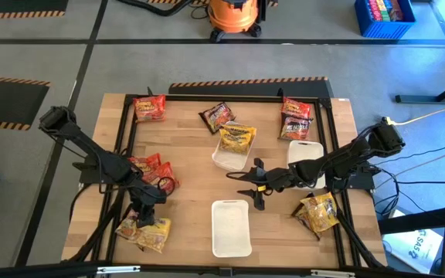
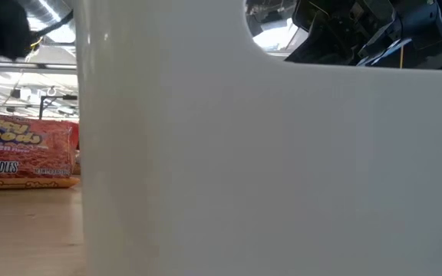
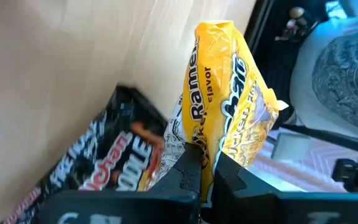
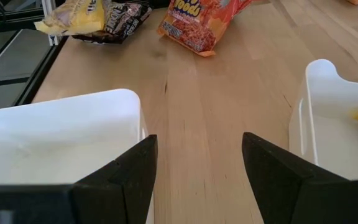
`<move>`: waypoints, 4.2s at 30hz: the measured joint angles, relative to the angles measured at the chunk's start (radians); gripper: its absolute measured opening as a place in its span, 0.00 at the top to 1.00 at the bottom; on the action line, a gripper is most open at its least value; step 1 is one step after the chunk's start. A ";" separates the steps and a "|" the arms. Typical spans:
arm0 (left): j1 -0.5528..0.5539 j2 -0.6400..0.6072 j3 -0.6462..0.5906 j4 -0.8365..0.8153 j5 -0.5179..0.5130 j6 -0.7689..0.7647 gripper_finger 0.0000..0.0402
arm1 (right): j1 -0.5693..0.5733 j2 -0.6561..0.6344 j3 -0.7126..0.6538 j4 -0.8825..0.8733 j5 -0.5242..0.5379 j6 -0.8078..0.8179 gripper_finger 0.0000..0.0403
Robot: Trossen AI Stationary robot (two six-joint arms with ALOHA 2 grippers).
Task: Sort Maruchan noodles
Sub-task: Put the left yellow noodle pack in the top left white bin
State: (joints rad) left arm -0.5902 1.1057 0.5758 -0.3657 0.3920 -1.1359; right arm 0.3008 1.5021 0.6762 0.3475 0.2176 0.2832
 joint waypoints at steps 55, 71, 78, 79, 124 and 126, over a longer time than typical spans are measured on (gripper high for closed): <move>0.688 0.176 0.311 0.211 -0.544 1.247 1.00 | -0.293 -0.247 -0.004 -0.475 0.094 -0.078 0.29; 0.748 0.361 0.310 0.371 -0.506 1.330 1.00 | -0.422 -0.053 -0.095 -0.337 0.043 -0.087 0.71; 0.730 0.363 0.310 0.355 -0.472 1.271 1.00 | -0.455 -0.026 -0.094 -0.270 0.043 -0.138 0.79; 0.725 0.363 0.310 0.358 -0.460 1.262 1.00 | -0.459 -0.026 -0.094 -0.265 0.045 -0.145 0.80; 0.686 0.338 0.482 0.245 -0.709 1.222 1.00 | -0.457 -0.151 0.034 -0.030 -0.263 -0.022 0.08; 0.686 0.338 0.482 0.250 -0.709 1.220 1.00 | -0.457 -0.126 0.034 -0.004 -0.261 -0.018 0.04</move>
State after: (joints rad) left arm 0.0959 1.4437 1.0580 -0.1159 -0.3168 0.0844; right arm -0.1566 1.3761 0.7097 0.3431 -0.0436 0.2649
